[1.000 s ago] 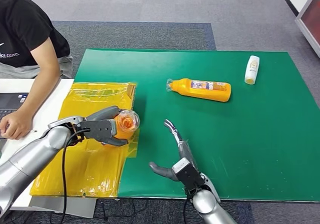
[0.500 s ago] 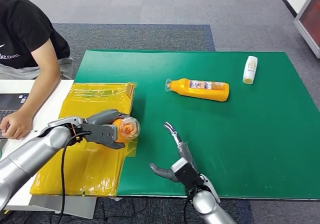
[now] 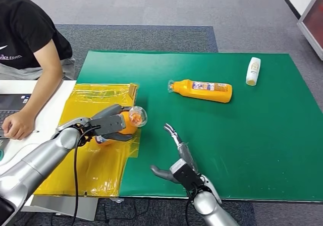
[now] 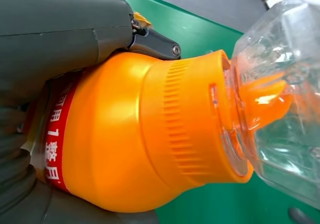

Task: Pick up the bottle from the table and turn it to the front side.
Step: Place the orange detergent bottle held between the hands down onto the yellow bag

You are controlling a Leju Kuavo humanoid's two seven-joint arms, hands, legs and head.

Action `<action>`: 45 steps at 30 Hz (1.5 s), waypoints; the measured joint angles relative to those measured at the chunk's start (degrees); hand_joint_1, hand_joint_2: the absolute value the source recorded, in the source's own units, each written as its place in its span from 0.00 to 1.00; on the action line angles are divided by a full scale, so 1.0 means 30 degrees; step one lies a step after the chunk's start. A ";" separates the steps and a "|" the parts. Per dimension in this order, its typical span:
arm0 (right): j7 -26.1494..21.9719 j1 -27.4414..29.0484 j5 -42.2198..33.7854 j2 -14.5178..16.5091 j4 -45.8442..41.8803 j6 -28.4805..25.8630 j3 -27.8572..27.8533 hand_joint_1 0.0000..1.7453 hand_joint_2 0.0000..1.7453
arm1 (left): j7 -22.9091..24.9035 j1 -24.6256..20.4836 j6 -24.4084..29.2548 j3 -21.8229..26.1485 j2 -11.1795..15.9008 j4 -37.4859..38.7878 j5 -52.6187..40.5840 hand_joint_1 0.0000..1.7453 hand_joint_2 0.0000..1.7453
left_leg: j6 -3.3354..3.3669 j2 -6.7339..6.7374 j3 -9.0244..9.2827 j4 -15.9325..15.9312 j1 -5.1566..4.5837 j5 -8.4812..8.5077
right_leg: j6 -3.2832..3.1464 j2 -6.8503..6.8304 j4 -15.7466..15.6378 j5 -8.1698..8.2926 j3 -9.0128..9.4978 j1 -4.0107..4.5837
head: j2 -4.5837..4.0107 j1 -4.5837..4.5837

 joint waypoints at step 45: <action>0.0443 -0.0023 0.0015 0.0501 0.1137 0.0146 0.1364 0.00 1.00 | -0.0047 -0.0673 0.1534 0.2217 -0.3547 0.5326 -0.1486 1.00 1.00 | 0.0002 -0.0136 0.0138 -0.0017 -0.0010 0.0067 | -0.0005 -0.0122 -0.0002 0.0045 0.0212 -0.0003 | 0.0000 0.0002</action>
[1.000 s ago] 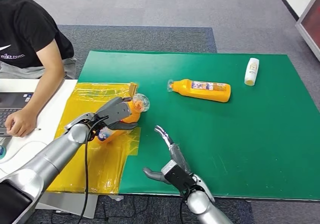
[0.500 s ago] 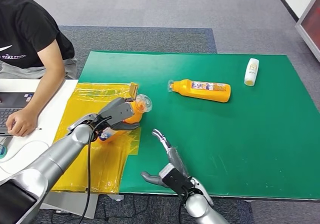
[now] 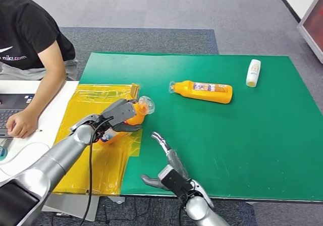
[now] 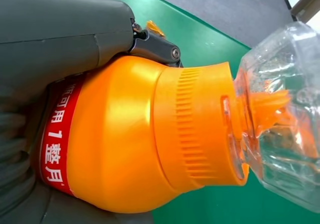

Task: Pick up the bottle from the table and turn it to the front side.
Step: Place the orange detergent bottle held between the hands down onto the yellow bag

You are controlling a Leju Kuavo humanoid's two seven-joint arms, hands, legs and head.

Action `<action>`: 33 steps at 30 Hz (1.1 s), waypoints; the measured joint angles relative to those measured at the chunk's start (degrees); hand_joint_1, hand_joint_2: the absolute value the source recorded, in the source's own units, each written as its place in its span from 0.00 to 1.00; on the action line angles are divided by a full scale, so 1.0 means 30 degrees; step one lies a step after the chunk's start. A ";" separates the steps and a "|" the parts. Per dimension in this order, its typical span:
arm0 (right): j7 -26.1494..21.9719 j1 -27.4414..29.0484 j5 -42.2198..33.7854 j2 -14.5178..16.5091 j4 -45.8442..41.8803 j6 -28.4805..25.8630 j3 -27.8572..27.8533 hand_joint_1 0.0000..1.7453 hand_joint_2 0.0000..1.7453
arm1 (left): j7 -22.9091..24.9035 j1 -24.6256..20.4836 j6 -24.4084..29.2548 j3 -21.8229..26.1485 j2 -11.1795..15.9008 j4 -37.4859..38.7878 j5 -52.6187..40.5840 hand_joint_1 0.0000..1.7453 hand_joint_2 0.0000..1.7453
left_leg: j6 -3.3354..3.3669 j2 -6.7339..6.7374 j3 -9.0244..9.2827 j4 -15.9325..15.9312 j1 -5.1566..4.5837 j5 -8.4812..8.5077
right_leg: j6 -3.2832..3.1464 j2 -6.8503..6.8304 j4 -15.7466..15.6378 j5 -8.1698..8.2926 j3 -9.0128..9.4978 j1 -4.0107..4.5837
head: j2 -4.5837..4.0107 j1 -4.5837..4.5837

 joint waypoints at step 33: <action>0.1685 -0.0847 -0.0687 0.0805 0.1382 -0.0135 0.0277 0.00 1.00 | -0.0858 -0.0635 -0.1392 0.0319 -0.0293 0.2175 0.0049 0.98 1.00 | -0.0074 0.0000 0.0620 -0.0162 -0.0011 -0.0264 | -0.0108 0.0003 0.0000 -0.0283 0.0535 -0.0003 | 0.0000 -0.0002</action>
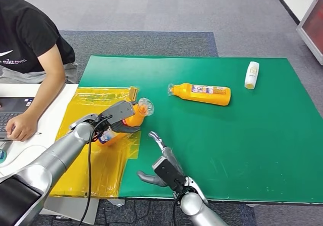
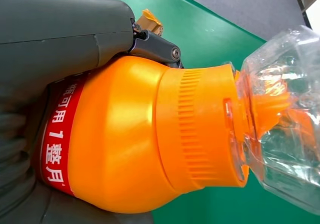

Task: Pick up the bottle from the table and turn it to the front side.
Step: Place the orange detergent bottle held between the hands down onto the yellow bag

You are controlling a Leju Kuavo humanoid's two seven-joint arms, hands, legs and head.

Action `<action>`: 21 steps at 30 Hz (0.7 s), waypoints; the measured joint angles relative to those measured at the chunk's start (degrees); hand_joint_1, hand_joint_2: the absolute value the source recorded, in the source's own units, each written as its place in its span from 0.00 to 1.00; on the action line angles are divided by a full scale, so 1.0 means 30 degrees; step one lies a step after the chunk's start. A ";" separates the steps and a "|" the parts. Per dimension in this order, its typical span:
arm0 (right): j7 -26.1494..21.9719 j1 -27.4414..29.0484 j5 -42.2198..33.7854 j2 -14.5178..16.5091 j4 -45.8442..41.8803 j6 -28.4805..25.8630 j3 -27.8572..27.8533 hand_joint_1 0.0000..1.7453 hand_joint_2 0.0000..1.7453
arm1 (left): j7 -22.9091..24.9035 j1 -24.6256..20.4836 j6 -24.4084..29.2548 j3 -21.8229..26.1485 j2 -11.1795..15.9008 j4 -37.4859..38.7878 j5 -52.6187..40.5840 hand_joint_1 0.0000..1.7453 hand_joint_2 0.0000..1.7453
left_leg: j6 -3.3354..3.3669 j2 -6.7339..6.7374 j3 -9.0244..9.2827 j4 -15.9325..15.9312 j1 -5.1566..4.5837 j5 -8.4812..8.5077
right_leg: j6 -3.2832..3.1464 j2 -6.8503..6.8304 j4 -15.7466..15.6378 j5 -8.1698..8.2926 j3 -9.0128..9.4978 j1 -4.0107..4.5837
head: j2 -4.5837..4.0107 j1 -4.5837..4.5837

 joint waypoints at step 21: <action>0.0024 0.0018 -0.0049 0.0073 0.0259 -0.0044 0.0206 0.00 1.00 | -0.0587 0.2184 -0.0184 -0.0426 0.0100 0.0053 -0.0348 0.01 0.75 | -0.0057 0.0052 -0.0214 -0.0023 0.0013 0.0064 | -0.0012 0.0065 0.0001 0.0002 -0.0290 0.0003 | 0.0000 0.0064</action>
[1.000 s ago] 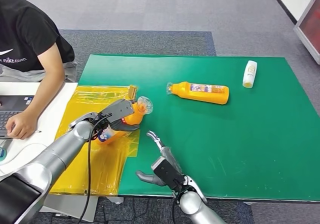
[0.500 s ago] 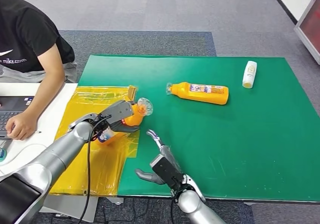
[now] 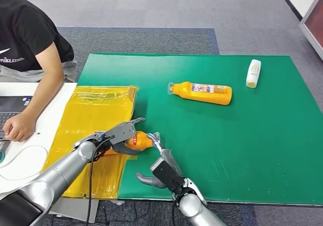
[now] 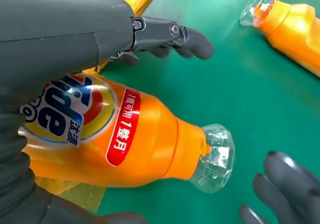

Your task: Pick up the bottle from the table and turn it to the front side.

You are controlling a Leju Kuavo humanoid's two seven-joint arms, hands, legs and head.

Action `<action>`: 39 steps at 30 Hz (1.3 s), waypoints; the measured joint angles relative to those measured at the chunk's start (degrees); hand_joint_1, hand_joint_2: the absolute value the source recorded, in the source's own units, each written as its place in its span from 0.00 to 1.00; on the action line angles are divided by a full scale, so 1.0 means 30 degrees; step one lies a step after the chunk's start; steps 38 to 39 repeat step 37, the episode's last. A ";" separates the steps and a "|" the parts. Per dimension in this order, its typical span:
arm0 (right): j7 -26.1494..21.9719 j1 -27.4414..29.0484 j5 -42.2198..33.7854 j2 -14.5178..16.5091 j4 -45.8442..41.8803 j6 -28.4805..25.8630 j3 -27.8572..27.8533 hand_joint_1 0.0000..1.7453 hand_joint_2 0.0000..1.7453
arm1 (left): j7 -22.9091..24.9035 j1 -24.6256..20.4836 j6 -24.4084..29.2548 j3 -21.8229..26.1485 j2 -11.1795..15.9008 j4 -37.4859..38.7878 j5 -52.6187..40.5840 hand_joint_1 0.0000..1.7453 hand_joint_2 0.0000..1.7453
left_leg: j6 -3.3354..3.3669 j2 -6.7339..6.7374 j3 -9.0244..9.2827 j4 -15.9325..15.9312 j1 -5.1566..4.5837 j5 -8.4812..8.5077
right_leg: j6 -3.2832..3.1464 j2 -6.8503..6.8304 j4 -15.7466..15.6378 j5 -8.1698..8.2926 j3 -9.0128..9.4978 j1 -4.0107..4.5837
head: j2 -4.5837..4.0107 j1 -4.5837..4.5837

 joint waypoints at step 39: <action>0.0298 0.1268 0.0446 -0.0490 -0.0519 -0.1274 -0.0586 0.00 1.00 | -0.5983 0.7911 1.8669 0.1292 0.0141 -1.5290 -0.6118 0.00 0.00 | 0.0042 0.0009 -0.0402 0.0018 -0.0015 0.0008 | 0.0032 0.0003 -0.0019 0.0040 -0.0403 -0.0033 | 0.0000 0.0002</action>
